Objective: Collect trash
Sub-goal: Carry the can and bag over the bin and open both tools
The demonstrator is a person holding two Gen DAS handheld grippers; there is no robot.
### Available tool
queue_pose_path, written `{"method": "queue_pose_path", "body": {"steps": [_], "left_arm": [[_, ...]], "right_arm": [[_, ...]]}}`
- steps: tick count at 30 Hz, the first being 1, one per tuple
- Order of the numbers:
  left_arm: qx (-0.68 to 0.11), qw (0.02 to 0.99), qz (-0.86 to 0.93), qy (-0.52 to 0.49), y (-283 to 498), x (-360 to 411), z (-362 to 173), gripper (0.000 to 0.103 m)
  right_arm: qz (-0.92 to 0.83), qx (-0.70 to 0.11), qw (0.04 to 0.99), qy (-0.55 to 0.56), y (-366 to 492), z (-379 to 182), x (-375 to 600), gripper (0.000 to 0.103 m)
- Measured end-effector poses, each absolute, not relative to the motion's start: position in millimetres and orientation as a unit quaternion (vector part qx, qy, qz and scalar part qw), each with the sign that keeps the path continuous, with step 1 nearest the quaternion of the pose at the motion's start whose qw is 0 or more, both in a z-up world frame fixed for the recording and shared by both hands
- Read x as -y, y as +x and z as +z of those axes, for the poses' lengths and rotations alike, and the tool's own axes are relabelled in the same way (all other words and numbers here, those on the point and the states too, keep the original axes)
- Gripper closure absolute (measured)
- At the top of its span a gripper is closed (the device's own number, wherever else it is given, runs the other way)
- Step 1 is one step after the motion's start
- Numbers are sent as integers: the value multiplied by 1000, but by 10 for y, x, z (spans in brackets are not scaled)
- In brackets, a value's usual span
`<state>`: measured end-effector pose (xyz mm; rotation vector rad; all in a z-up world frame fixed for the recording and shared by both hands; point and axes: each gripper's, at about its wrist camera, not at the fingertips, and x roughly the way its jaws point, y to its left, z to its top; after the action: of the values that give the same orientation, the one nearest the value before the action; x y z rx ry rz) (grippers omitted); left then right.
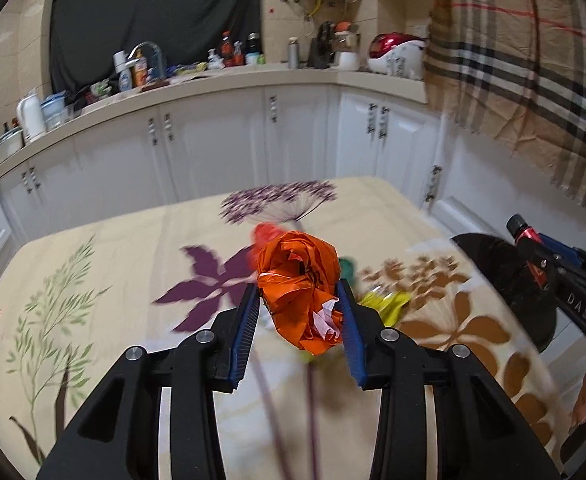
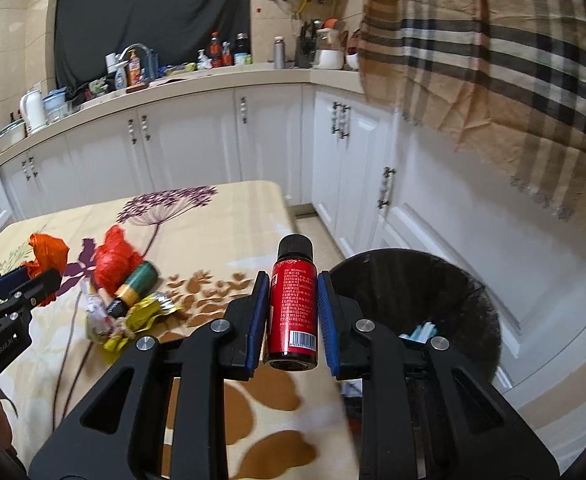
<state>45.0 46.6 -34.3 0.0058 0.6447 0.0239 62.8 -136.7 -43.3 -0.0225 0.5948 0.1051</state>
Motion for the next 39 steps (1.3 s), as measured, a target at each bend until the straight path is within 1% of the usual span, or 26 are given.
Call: {"method": "queue_pose_path", "body": {"steps": [9, 22, 39], "left_arm": [[-297, 953, -52, 8, 770, 140, -281, 64], [-295, 947, -120, 37, 1153, 1001, -354, 63], [-296, 945, -130, 50, 1442, 1440, -458, 63]], "right_arm": [[-9, -278, 960, -6, 713, -389, 1889, 79], [-63, -273, 960, 7, 866, -474, 2467, 79], [-97, -279, 955, 18, 1041, -655, 2809, 79]]}}
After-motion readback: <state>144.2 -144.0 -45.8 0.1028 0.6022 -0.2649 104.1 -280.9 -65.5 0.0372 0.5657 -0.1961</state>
